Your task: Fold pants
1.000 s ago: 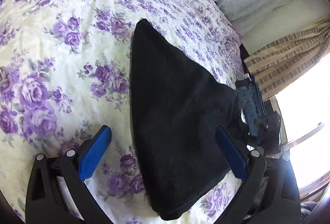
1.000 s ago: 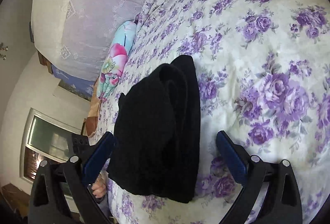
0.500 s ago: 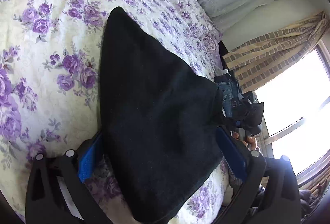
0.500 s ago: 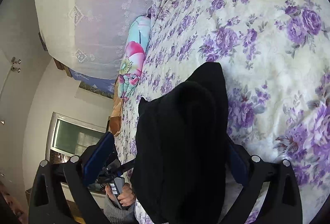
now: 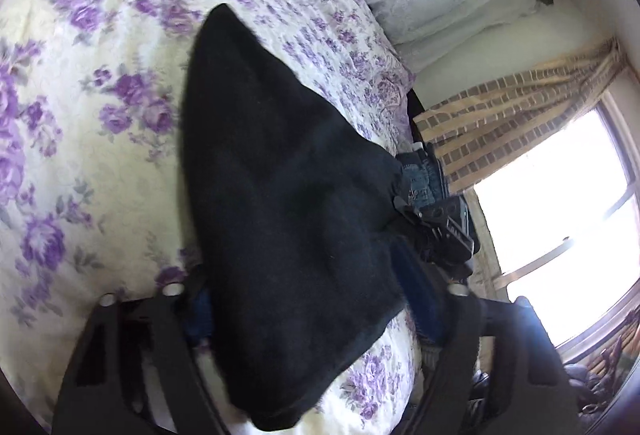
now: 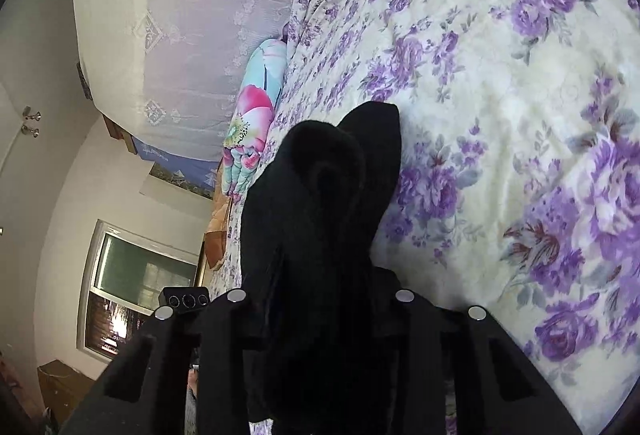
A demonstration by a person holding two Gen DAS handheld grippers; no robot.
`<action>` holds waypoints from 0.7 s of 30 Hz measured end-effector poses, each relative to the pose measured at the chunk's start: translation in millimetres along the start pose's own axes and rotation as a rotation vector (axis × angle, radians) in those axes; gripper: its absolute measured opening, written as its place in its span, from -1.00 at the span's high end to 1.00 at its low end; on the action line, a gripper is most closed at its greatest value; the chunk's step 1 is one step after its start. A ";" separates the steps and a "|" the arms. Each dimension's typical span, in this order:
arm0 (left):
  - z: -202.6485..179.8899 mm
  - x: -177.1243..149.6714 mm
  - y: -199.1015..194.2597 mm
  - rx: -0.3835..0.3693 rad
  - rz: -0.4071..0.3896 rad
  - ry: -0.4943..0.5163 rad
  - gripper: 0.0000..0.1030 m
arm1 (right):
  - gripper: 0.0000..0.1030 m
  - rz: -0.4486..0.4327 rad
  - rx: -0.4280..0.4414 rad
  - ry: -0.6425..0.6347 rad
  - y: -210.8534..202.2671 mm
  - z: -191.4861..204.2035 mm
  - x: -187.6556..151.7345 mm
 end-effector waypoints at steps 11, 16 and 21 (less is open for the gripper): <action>21.8 1.9 4.8 -0.036 0.022 -0.105 0.65 | 0.36 -0.005 -0.014 -0.015 -3.0 1.5 -3.8; -4.2 9.4 -4.1 0.001 -0.009 -0.030 0.75 | 0.39 -0.023 -0.042 -0.066 -7.5 19.1 -0.9; -47.9 41.5 -16.7 0.058 -0.025 0.112 0.75 | 0.40 -0.020 -0.057 -0.130 -12.5 49.2 17.4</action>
Point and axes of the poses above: each gripper's, at about its wrist camera, not at the fingertips, and y roughly the way its jaws point, z to its left, x to its top, the point moved 10 cm from there along y, roughly the way its jaws point, and after that the axes turned 14 degrees about z, right-handed, at the moved point
